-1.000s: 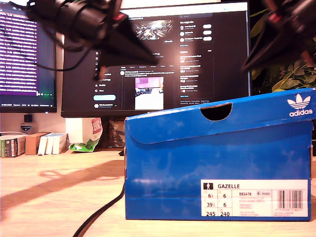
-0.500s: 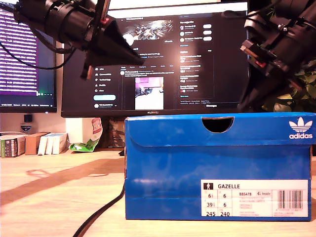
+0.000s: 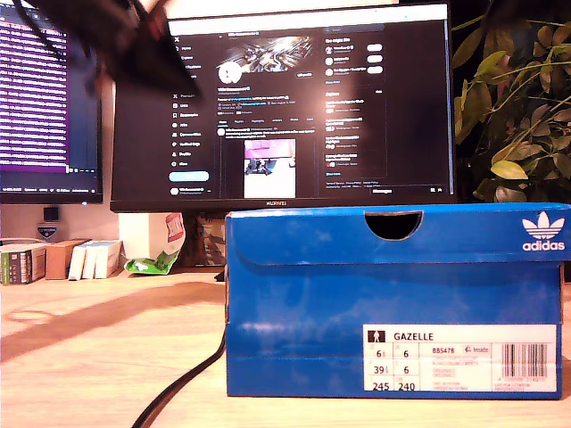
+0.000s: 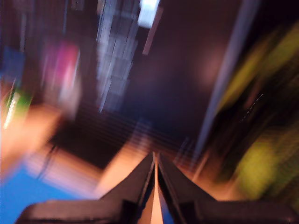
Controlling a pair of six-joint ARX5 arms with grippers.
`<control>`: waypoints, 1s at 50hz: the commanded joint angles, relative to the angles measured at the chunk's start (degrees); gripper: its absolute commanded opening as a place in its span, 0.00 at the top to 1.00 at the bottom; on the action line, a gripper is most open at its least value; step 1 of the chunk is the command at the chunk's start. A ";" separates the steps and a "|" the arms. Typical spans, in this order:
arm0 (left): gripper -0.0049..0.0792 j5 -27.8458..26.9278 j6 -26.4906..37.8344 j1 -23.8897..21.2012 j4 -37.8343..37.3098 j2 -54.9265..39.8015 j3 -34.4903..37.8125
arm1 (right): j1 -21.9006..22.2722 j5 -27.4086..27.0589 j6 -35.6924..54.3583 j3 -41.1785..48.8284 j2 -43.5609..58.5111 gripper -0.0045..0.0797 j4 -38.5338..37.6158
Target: Close the blue shoebox by pushing the lid with your left arm and holding the box in place with your right arm
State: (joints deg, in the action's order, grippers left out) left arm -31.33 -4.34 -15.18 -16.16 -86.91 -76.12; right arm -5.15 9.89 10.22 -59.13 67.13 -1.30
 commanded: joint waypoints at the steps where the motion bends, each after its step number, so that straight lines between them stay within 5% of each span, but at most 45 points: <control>1: 0.96 0.04 -0.66 0.76 0.79 0.46 -2.21 | -0.09 0.09 -1.42 0.50 0.55 0.96 -2.32; 7: 0.96 0.90 1.66 1.75 1.14 0.46 -5.42 | -0.09 -1.01 -3.78 0.24 0.04 0.96 -4.72; 20: 0.96 11.61 9.35 2.99 -1.03 3.06 -6.71 | 2.62 -8.35 -7.21 0.24 -0.17 0.96 -4.59; 50: 0.96 14.75 13.38 8.22 -6.16 9.31 -5.57 | 4.15 -9.11 -5.62 3.74 -7.54 0.96 -3.26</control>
State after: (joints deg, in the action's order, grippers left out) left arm -16.56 8.47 -8.05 -22.74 -79.55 -82.91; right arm -1.48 0.91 4.49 -58.54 60.77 -3.90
